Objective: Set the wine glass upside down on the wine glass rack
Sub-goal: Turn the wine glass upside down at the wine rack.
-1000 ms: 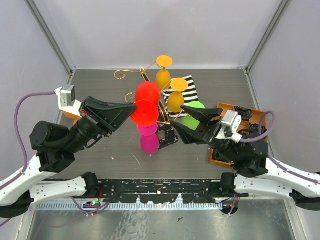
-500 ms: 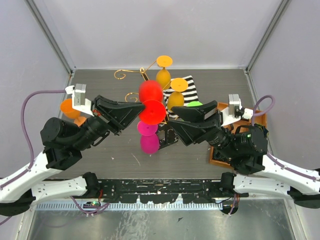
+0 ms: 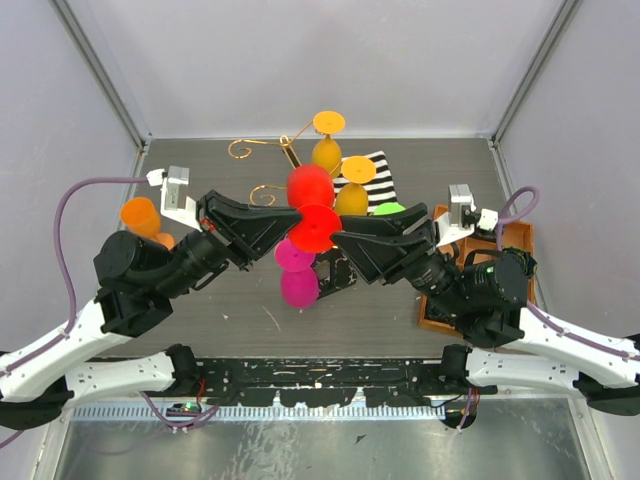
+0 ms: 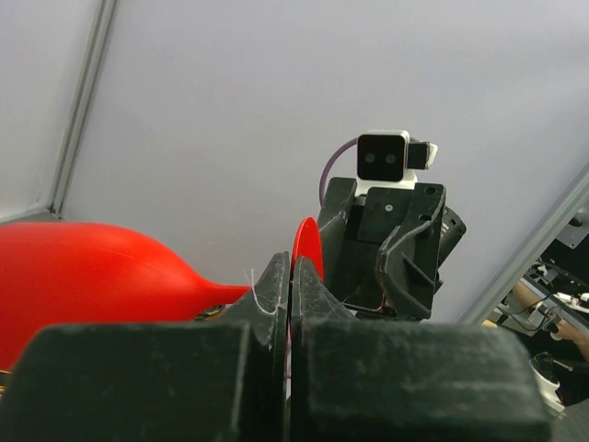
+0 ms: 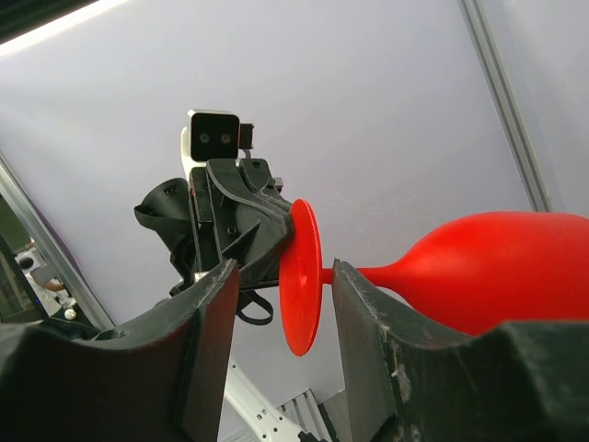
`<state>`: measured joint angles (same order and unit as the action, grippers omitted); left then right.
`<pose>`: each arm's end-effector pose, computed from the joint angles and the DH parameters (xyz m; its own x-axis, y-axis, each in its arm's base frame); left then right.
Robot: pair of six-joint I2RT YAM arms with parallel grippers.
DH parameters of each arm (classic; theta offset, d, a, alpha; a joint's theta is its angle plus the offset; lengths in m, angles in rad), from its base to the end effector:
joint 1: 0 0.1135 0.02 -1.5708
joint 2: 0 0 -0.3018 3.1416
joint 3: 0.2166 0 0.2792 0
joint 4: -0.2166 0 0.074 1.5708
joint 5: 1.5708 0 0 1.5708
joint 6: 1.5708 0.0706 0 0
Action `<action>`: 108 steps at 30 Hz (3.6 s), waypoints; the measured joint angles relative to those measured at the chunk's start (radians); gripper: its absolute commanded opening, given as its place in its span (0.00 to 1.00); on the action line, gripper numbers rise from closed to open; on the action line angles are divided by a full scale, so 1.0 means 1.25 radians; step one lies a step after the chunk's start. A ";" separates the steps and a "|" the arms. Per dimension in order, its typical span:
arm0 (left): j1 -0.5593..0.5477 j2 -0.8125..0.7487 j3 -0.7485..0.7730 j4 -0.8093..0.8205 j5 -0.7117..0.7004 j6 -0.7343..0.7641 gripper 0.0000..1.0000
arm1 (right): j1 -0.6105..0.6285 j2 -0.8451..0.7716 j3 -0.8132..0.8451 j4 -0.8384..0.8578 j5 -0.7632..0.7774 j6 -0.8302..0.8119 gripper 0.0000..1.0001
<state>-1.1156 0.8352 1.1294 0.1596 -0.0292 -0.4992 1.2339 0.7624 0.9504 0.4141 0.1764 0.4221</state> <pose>0.0858 -0.1706 0.5371 -0.2551 -0.5674 -0.7830 0.8704 0.2180 -0.4415 0.0701 0.1626 0.5131 -0.1903 0.6769 -0.7111 -0.8807 0.2024 0.4283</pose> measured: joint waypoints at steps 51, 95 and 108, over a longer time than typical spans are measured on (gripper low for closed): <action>0.000 -0.097 -0.088 -0.008 0.152 0.661 0.91 | 0.000 -0.036 0.063 -0.033 0.217 0.287 0.01; 0.000 0.156 0.053 0.089 0.226 0.821 0.67 | 0.000 -0.002 0.087 -0.091 0.177 0.428 0.01; 0.000 0.164 0.063 0.083 0.231 0.839 0.59 | 0.000 -0.003 0.085 -0.083 0.170 0.432 0.01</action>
<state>-1.1156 1.0401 1.2076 0.2630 0.2600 0.5495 1.2335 0.7589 1.0561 0.3107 0.3889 0.9615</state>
